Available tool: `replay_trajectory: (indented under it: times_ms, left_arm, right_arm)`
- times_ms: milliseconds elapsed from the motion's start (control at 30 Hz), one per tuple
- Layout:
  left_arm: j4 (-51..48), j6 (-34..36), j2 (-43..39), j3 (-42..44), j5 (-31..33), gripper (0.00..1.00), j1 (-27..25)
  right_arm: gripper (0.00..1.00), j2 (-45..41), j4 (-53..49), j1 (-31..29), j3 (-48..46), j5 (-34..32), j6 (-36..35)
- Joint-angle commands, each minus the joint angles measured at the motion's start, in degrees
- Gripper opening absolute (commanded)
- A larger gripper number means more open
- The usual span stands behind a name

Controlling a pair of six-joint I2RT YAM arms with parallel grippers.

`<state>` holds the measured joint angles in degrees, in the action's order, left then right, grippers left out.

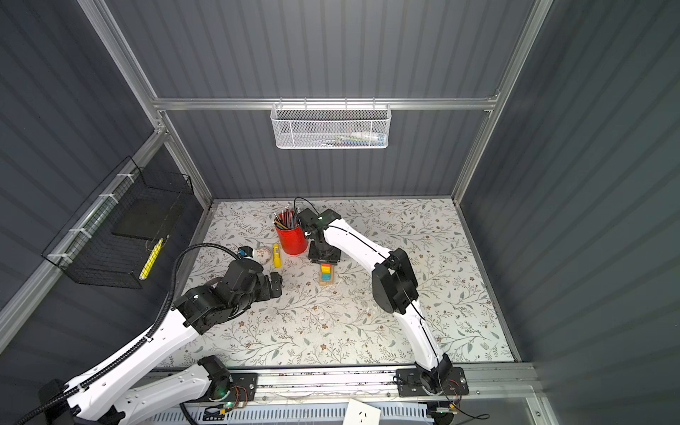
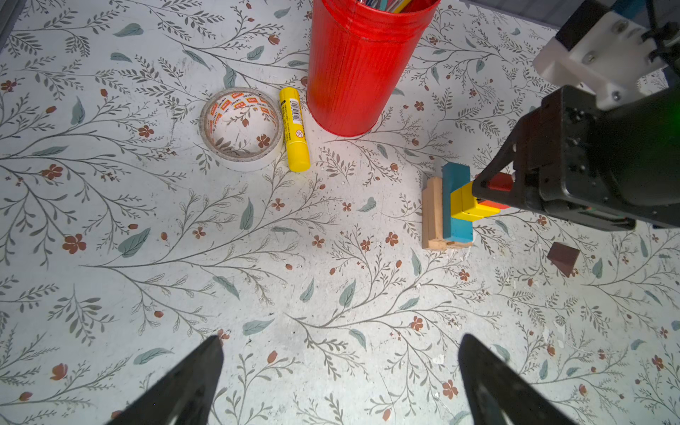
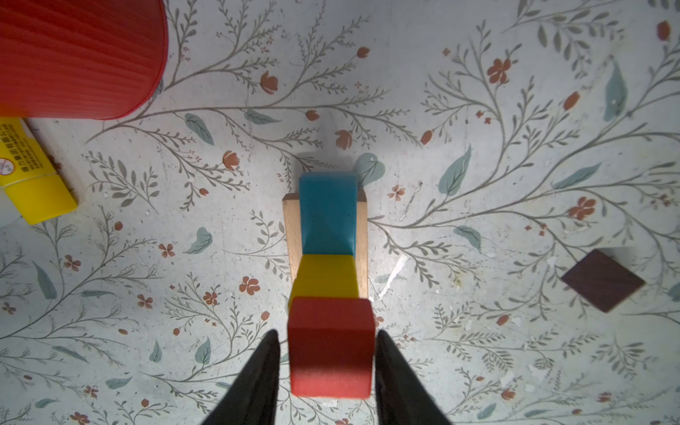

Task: Build the wood block tower
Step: 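Press the red cube down onto the T cube and open the right gripper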

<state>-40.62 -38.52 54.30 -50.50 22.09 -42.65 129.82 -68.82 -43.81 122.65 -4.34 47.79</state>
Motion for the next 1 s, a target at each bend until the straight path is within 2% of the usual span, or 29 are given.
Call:
replay_trajectory:
  times_ms: [0, 200, 967]
  left_arm:
    - [-0.1, 0.7, 0.4, 0.2, 0.9, 1.0, 0.3]
    - [-0.1, 0.6, 0.3, 0.2, 0.9, 0.99, 0.3]
    - [-0.2, 0.4, 0.3, 0.4, 0.9, 1.0, 0.3]
  right_arm:
    - [0.46, 1.2, -1.2, 0.4, 1.4, -0.4, 0.2]
    - [0.47, 1.8, -1.3, 0.6, 1.4, -0.1, -0.2]
    - [0.37, 3.4, -1.6, 0.5, 2.3, 0.3, -2.0]
